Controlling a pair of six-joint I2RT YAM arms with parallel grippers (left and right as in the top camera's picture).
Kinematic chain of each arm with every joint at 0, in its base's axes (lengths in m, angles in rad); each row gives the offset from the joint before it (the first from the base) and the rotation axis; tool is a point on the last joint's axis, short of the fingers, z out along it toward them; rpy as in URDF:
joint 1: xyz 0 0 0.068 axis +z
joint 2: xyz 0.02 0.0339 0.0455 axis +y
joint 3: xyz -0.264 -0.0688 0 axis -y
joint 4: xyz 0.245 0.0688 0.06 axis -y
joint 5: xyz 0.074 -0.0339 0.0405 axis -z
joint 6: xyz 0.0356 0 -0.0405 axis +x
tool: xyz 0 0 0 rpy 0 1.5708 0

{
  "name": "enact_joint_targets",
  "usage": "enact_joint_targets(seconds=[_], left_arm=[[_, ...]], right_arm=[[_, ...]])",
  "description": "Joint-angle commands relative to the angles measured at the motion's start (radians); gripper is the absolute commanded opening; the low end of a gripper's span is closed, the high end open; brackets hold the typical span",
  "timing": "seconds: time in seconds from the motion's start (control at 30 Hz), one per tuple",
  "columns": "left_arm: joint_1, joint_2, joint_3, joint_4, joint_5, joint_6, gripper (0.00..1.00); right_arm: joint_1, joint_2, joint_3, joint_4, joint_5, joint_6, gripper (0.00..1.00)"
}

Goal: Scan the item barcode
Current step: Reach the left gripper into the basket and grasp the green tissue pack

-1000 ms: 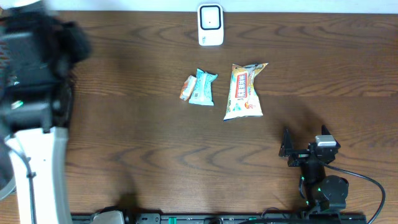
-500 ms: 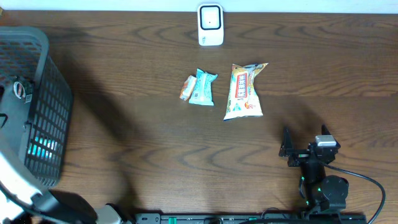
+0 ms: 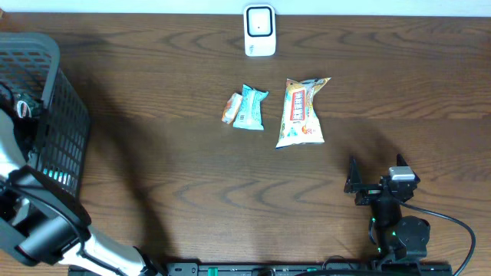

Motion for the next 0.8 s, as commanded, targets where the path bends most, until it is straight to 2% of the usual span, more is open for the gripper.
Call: enact_joint_targets(seconds=[0.0,0.17,0.4,0.6,0.77], left_arm=[[-0.004,0.061,0.0,-0.021,-0.004,-0.005,0.94],[-0.004,0.119,-0.009,-0.032,-0.004,-0.006,0.93],[-0.004,0.155,-0.047,-0.036,-0.004,-0.006,0.7],[-0.004,0.155,-0.082,-0.024,-0.005,-0.005,0.7],[-0.004,0.155,-0.107,-0.012,-0.005,-0.006,0.47]], right_arm=[[0.005,-0.005,-0.002,-0.005,0.004,0.011,0.99],[0.005,-0.005,-0.002,-0.005,0.004,0.011,0.99],[0.005,-0.005,-0.002,-0.005,0.004,0.011,0.99],[0.005,-0.005,-0.002,-0.005,0.004,0.011,0.99],[0.005,-0.005,-0.002,-0.005,0.004,0.011,0.99]])
